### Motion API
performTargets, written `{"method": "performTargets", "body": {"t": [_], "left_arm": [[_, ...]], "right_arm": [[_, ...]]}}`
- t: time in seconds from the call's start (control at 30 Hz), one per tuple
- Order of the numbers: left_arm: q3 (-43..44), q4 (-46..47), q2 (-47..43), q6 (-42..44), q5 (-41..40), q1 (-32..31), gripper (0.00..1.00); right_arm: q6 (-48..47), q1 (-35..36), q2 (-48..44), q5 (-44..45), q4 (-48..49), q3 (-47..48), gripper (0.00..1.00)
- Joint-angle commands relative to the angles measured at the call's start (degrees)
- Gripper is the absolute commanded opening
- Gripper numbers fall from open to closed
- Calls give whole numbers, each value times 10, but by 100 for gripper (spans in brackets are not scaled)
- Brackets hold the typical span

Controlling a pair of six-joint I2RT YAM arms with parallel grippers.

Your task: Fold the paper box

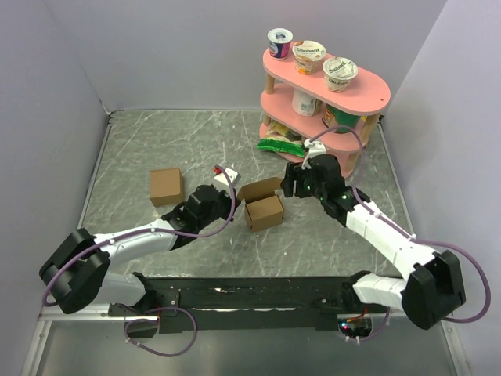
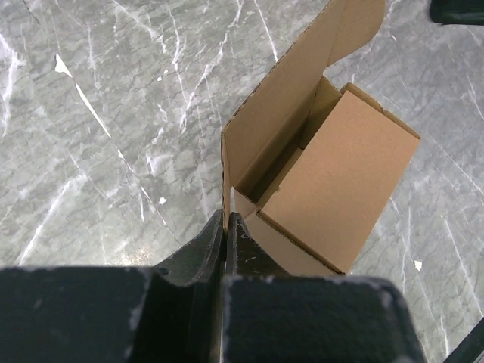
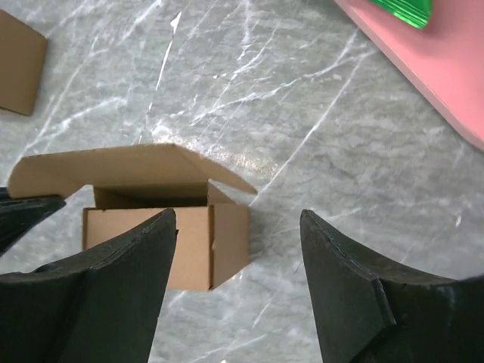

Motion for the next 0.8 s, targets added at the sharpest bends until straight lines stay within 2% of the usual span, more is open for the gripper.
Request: {"method": "performTargets", "body": {"t": [0.0,0.27,0.57,0.77], "left_arm": [[19,-9,11,12,20,-1,1],[23,-11,17,14,27,-1,1],[35,-22,29,10,21,-1,1],[54,-41,44,-4,7,-1,1]], "right_arm": [[-76,-13,36,-66,33,44,73],[-125,-20,97,-117,64,71,71],[-120,-19,113,-98,34,80,53],[-103,-18,110,-87,12,82,35]]}}
